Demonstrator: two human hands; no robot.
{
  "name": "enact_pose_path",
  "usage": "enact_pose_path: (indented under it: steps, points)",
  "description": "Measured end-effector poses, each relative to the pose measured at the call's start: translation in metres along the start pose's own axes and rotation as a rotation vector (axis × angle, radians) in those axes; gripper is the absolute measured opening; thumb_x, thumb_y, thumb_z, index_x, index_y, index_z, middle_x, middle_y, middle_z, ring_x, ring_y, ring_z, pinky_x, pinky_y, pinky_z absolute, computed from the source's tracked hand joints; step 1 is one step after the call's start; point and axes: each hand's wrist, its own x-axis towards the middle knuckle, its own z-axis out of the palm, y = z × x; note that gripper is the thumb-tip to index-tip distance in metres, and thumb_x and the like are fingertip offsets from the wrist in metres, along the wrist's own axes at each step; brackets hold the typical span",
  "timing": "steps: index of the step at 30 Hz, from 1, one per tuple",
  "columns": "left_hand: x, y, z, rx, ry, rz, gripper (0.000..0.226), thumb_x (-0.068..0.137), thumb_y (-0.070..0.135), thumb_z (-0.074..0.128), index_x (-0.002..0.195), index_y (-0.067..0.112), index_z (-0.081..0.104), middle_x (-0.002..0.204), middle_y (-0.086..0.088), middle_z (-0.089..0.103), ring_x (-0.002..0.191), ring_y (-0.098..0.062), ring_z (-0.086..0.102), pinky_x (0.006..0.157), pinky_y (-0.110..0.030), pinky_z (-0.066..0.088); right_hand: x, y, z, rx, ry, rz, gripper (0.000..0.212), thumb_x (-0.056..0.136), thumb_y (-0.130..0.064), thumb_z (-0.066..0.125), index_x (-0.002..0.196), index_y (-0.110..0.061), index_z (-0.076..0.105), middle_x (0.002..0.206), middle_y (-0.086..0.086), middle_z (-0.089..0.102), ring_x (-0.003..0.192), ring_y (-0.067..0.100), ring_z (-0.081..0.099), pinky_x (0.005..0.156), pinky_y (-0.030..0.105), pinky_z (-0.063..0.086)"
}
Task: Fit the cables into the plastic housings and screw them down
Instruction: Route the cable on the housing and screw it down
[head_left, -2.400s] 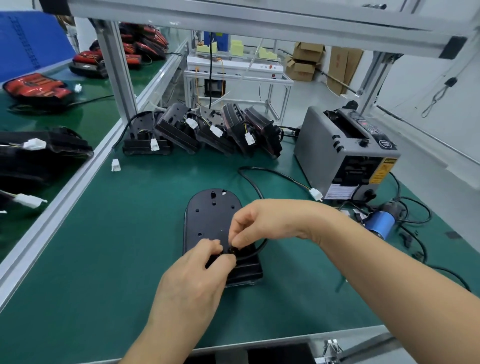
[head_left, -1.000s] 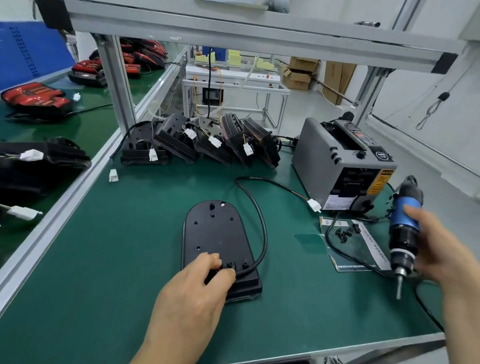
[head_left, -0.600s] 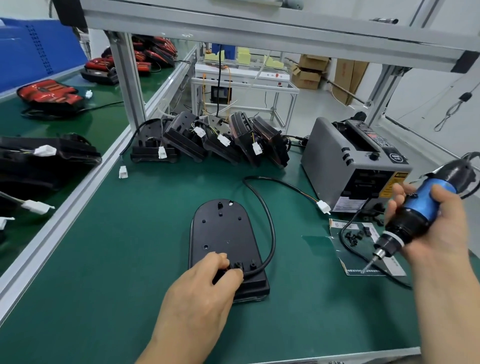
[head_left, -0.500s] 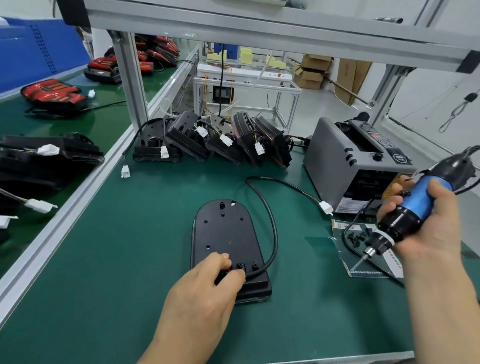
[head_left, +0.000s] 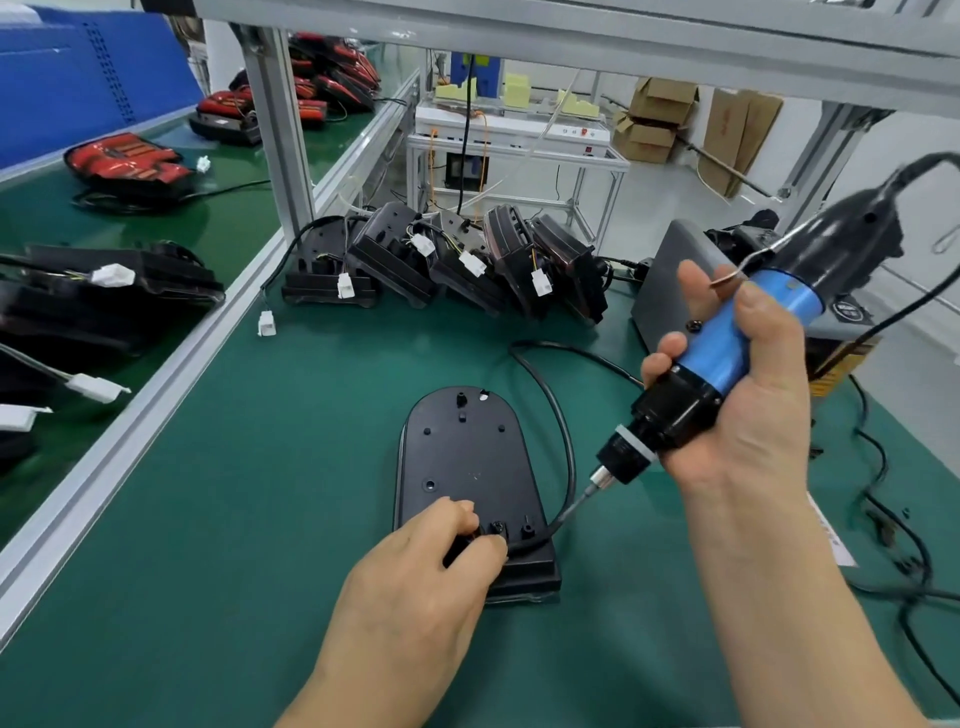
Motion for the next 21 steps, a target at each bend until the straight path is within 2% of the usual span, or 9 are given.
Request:
enact_pose_path:
  steps: [3,8,11,14,17,21]
  points:
    - [0.000,0.000,-0.001,0.004,0.005,0.013,0.017,0.068,0.006,0.073,0.081,0.017,0.071,0.085,-0.004,0.063,0.083,-0.020,0.069,0.048,-0.030,0.054,-0.003,0.006,0.008,-0.031,-0.029,-0.003,0.011,0.087,-0.022,0.057,0.097,-0.019,0.055,0.098,-0.001,0.071,0.053,0.009,0.054,0.051,0.020,0.048]
    - [0.001,0.002,-0.003,0.000,-0.017,-0.010,0.030,0.058,0.003,0.086,0.079,0.017,0.071,0.085,-0.004,0.064,0.084,-0.020,0.070,0.048,-0.031,0.055,-0.012,0.021,0.022,-0.062,-0.092,-0.006,0.030,0.080,-0.021,0.062,0.107,-0.014,0.052,0.107,0.001,0.070,0.052,0.010,0.055,0.051,0.023,0.049]
    - [0.001,0.001,-0.002,-0.003,0.007,0.001,0.025,0.065,0.002,0.082,0.082,0.017,0.070,0.087,-0.005,0.063,0.080,-0.023,0.068,0.048,-0.032,0.054,-0.017,0.027,0.029,-0.086,-0.137,-0.020,0.020,0.081,-0.018,0.062,0.101,-0.017,0.057,0.112,0.002,0.069,0.053,0.011,0.055,0.052,0.024,0.049]
    - [0.001,0.000,-0.002,0.003,0.029,0.021,0.010,0.076,0.010,0.066,0.081,0.017,0.070,0.086,-0.005,0.062,0.082,-0.022,0.068,0.049,-0.031,0.053,-0.020,0.030,0.034,-0.111,-0.160,-0.058,0.016,0.082,-0.014,0.061,0.097,-0.018,0.058,0.109,0.004,0.069,0.054,0.013,0.055,0.052,0.026,0.047]
    - [0.001,0.000,-0.002,-0.001,0.031,0.020,0.015,0.081,0.014,0.055,0.083,0.018,0.070,0.087,-0.005,0.062,0.084,-0.022,0.068,0.049,-0.031,0.053,-0.023,0.030,0.037,-0.143,-0.185,-0.095,0.015,0.082,-0.013,0.061,0.096,-0.017,0.058,0.104,0.004,0.069,0.054,0.015,0.055,0.053,0.027,0.047]
    - [0.000,0.000,-0.002,0.001,0.021,0.014,0.017,0.082,0.015,0.052,0.084,0.017,0.069,0.088,-0.005,0.062,0.084,-0.022,0.067,0.049,-0.032,0.053,-0.025,0.028,0.039,-0.171,-0.207,-0.124,0.014,0.083,-0.012,0.060,0.096,-0.018,0.058,0.102,0.004,0.069,0.054,0.015,0.055,0.053,0.028,0.047]
